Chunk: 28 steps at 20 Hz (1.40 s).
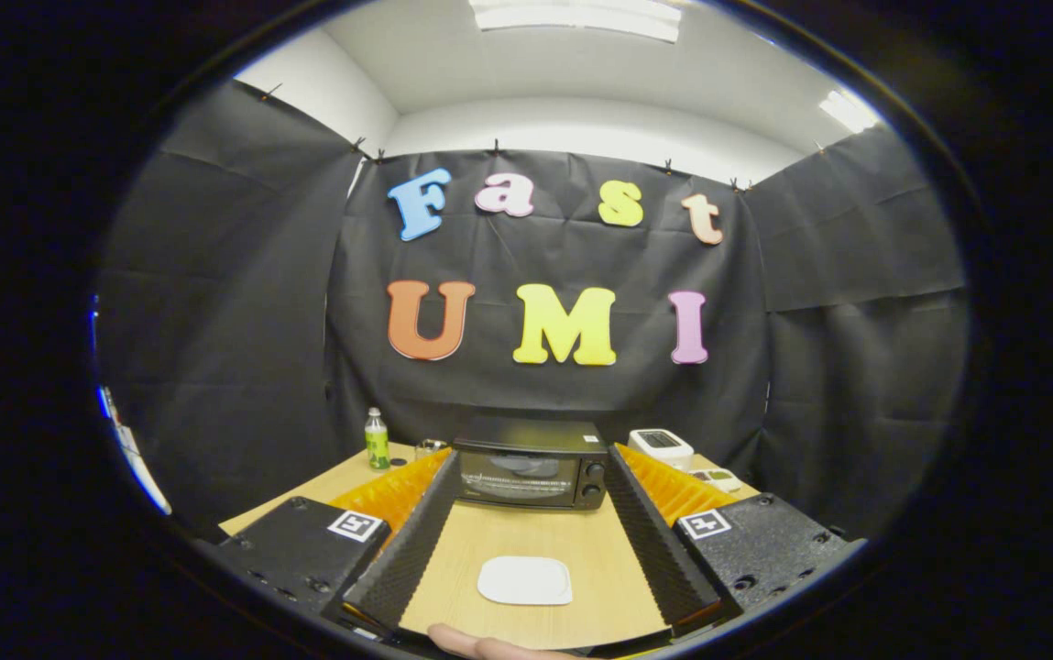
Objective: Open the toaster oven, put the food inside, and close the toaster oven door.
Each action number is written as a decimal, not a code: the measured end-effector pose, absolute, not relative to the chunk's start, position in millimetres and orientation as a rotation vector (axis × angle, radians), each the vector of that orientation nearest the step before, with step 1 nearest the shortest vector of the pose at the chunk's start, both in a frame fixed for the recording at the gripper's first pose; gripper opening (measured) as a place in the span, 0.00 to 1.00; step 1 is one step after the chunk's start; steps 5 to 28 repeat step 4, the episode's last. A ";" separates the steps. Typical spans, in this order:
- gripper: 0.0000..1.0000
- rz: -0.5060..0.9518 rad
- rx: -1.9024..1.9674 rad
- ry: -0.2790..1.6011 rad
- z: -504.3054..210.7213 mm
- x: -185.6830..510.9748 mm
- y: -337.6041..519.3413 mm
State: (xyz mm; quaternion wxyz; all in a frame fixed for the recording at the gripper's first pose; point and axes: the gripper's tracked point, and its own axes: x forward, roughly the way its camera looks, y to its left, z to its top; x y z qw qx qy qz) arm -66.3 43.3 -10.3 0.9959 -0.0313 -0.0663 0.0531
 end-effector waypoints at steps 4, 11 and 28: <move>1.00 0.118 -0.050 -0.109 -22.4 -62.8 41.2; 1.00 0.118 -0.050 -0.109 -22.4 -62.8 41.2; 1.00 0.118 -0.050 -0.109 -22.4 -62.8 41.2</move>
